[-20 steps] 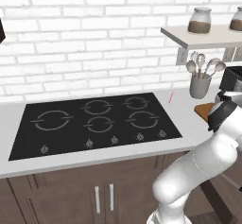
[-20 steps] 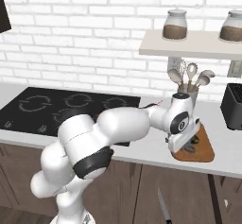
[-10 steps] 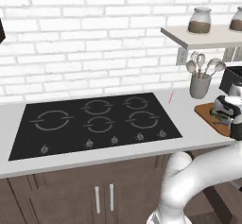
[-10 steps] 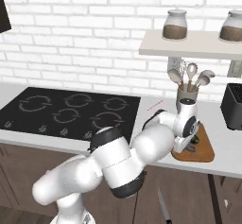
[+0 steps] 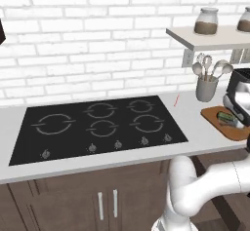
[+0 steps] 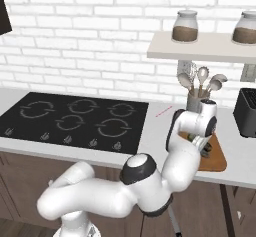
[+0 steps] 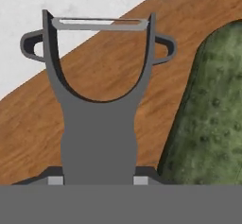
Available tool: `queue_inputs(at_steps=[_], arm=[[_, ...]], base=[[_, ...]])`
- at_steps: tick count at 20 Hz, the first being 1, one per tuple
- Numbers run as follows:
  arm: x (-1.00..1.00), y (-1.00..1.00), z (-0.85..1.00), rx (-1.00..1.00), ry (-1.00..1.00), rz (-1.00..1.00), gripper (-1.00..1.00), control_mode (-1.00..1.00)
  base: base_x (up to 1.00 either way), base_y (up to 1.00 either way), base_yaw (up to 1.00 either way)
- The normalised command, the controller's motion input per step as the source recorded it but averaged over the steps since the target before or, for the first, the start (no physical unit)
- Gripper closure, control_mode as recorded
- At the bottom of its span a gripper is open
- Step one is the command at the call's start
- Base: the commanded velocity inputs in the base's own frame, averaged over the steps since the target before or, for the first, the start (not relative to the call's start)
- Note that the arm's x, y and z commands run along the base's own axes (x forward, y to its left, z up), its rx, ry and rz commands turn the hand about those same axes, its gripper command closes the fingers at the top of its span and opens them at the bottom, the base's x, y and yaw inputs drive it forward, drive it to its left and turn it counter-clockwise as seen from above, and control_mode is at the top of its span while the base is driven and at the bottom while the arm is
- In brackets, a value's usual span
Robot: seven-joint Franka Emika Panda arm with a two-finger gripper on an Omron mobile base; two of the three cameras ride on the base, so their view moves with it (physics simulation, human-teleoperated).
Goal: Place the appropriate cutting tool for cutting the cucumber skin on the cutting board.
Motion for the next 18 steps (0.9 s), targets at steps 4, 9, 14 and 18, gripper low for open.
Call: queue_inputs(at_steps=[4,9,14,18], arm=[[-0.04,0.00,-0.12,0.00,0.00,0.00,-1.00,-1.00],[-0.50,0.14,0.07,-0.01,-0.01,0.00,-1.00,-1.00],[-0.85,0.48,0.47,-0.09,-0.13,0.00,-1.00,-1.00],[-0.68,0.85,0.47,-0.13,-0.08,0.01,-1.00,-1.00]], base=[[0.00,0.00,0.00],[0.00,0.00,0.00],[0.00,0.00,0.00],[0.00,0.00,0.00]])
